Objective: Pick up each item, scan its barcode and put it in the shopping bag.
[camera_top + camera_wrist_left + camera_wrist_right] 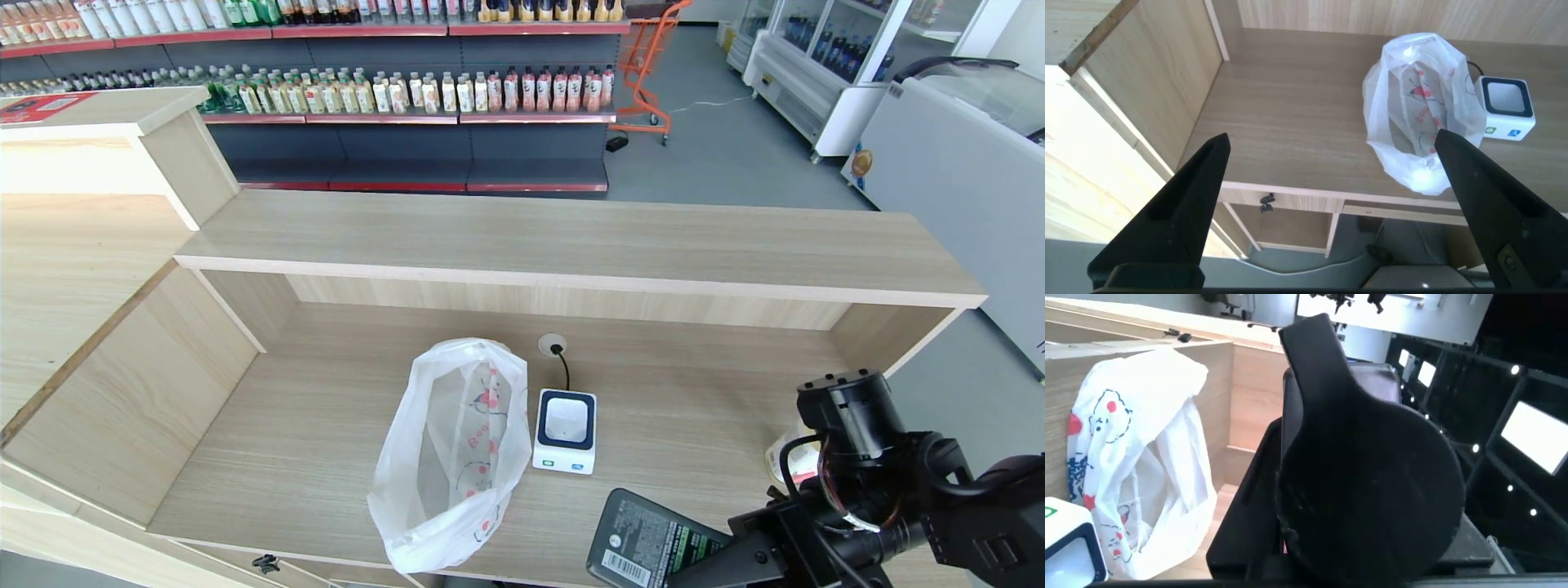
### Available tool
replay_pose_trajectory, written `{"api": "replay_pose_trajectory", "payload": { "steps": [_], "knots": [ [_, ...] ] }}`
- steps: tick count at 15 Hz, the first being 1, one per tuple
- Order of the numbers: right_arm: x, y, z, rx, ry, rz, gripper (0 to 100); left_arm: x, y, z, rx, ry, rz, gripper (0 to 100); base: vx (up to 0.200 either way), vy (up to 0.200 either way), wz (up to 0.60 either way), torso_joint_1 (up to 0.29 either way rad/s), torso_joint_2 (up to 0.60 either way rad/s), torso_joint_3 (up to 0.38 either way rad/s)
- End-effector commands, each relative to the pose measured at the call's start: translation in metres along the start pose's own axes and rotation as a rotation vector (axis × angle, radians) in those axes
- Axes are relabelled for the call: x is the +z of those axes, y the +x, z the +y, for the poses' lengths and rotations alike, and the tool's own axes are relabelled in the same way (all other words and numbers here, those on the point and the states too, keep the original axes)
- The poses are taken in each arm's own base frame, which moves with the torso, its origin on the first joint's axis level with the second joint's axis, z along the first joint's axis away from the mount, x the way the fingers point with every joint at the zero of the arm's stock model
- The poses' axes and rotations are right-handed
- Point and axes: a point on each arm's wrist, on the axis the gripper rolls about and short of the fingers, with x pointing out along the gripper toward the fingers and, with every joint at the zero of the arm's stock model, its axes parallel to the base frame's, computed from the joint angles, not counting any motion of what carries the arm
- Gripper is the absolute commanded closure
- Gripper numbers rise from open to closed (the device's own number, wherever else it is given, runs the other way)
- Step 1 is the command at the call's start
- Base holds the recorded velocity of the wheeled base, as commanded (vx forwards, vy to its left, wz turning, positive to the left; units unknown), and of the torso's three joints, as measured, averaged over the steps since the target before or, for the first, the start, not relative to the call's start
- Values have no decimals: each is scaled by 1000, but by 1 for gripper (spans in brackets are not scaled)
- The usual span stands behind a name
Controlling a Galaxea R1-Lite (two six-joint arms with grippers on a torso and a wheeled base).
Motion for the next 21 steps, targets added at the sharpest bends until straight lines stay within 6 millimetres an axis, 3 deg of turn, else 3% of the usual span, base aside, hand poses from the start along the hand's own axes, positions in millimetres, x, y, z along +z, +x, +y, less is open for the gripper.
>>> {"api": "replay_pose_trajectory", "payload": {
  "steps": [1,8,11,12,13,15,16,18,21],
  "knots": [
    [0,1,2,0,-33,-3,100,0,0,0,0,0,1,0,0,0,0,0,0,0],
    [3,-3,-5,-6,-30,5,100,0,0,0,0,0,1,0,0,0,0,0,0,0],
    [-8,-30,-61,40,111,167,100,0,0,0,0,0,1,0,0,0,0,0,0,0],
    [5,-49,-87,78,418,348,100,0,0,0,0,1,1,0,0,0,0,0,0,0],
    [12,-54,-99,93,600,491,100,0,0,0,0,0,1,0,0,0,0,0,0,0],
    [4,-73,-114,57,803,808,100,0,0,0,0,0,1,0,0,0,0,0,0,0],
    [8,-82,-110,15,937,866,100,0,0,0,0,0,1,0,0,0,0,0,0,0],
    [15,-106,-99,-208,1397,1057,100,0,0,0,0,0,1,0,0,0,0,0,0,0],
    [3,-110,-80,-565,1984,1149,100,0,0,0,0,0,1,0,0,0,0,0,0,0]
  ]
}}
